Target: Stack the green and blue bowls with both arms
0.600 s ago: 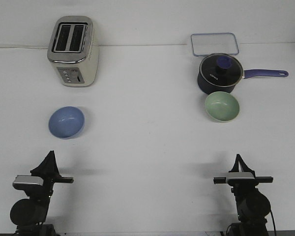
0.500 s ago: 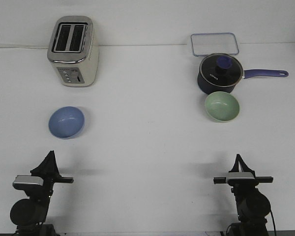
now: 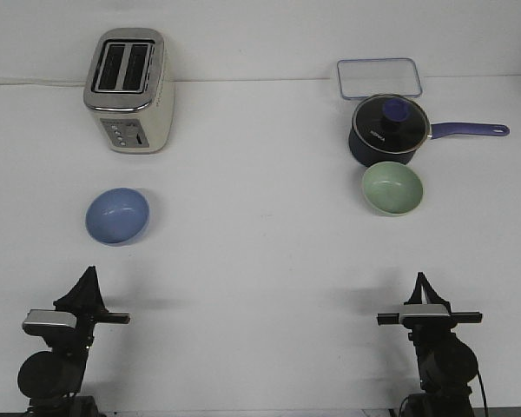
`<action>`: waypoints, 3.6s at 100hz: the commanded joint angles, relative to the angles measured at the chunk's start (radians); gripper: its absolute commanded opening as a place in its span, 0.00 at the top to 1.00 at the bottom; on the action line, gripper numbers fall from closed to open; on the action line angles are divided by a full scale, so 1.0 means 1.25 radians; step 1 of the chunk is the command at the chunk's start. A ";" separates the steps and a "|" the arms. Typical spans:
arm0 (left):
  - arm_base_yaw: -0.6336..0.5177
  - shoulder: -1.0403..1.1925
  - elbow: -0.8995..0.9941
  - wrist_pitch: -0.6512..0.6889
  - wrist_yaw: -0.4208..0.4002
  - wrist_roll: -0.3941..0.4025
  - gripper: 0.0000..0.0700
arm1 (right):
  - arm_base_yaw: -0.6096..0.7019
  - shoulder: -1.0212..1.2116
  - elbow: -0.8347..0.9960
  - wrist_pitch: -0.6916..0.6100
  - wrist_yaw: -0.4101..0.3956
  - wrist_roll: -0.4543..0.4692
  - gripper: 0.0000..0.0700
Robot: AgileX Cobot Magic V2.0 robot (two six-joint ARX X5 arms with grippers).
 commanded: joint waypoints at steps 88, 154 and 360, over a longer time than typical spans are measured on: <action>0.000 -0.001 -0.016 0.009 0.004 -0.005 0.98 | 0.000 0.044 0.135 -0.072 -0.022 0.460 1.00; 0.000 -0.001 -0.016 0.009 0.004 -0.005 0.98 | -0.035 0.819 0.773 -0.369 -0.078 0.390 0.20; 0.000 -0.001 -0.016 0.009 0.004 -0.005 0.98 | -0.063 1.053 1.119 -0.618 -0.404 0.290 1.00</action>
